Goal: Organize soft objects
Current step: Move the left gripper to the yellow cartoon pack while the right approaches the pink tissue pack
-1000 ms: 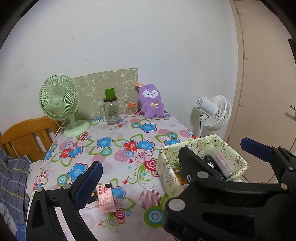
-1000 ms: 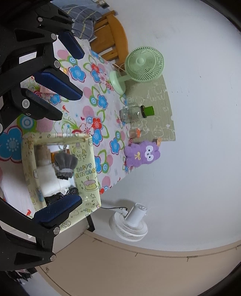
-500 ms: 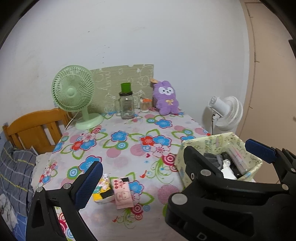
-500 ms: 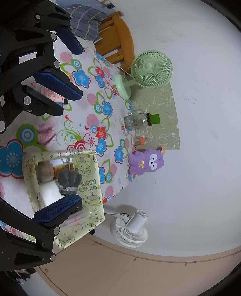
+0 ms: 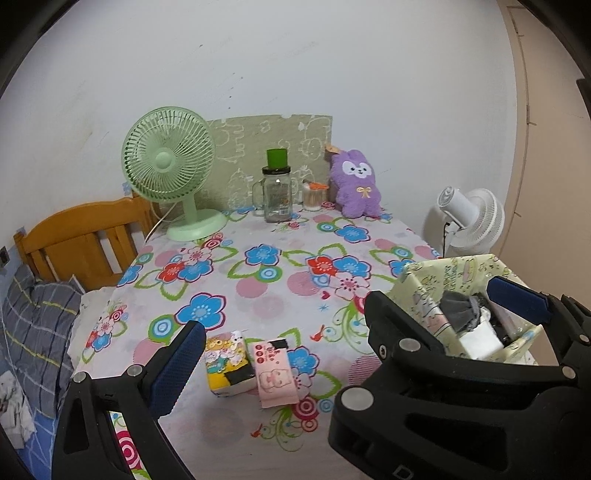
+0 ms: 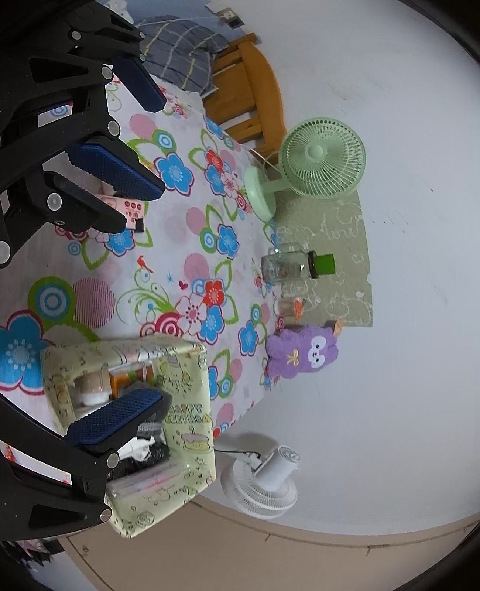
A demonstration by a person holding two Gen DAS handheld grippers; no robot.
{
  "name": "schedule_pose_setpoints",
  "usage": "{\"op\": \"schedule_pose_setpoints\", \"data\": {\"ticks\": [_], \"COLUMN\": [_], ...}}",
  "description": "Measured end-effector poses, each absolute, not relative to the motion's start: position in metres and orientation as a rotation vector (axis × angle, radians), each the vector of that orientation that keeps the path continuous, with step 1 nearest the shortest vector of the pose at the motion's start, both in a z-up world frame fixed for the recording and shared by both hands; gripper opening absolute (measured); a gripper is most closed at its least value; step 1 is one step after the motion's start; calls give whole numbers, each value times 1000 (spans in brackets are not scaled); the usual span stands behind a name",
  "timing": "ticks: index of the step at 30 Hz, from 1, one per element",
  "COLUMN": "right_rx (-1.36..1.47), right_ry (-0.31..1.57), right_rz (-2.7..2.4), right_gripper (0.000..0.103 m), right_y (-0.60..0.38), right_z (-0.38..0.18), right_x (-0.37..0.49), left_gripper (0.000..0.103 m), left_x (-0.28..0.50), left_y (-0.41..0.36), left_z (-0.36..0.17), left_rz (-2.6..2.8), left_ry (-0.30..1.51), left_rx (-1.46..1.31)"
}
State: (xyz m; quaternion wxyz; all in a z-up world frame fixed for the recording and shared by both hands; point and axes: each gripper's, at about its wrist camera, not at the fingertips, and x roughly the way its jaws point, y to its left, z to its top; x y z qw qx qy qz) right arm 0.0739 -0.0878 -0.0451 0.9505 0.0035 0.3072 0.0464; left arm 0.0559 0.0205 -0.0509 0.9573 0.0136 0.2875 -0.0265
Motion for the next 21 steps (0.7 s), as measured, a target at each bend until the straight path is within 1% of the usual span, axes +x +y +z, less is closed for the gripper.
{"op": "schedule_pose_setpoints", "data": {"ticks": [21], "right_rx": [-53], "right_ry": [678], "right_rz": [194], "right_gripper": [102], "right_y": [-44], "right_z": [-83], "right_x": [90], "left_gripper": [99], "left_x": [67], "left_y": [66], "left_z": [-89], "left_rz": [53], "left_ry": [664], "left_rx": [-21]}}
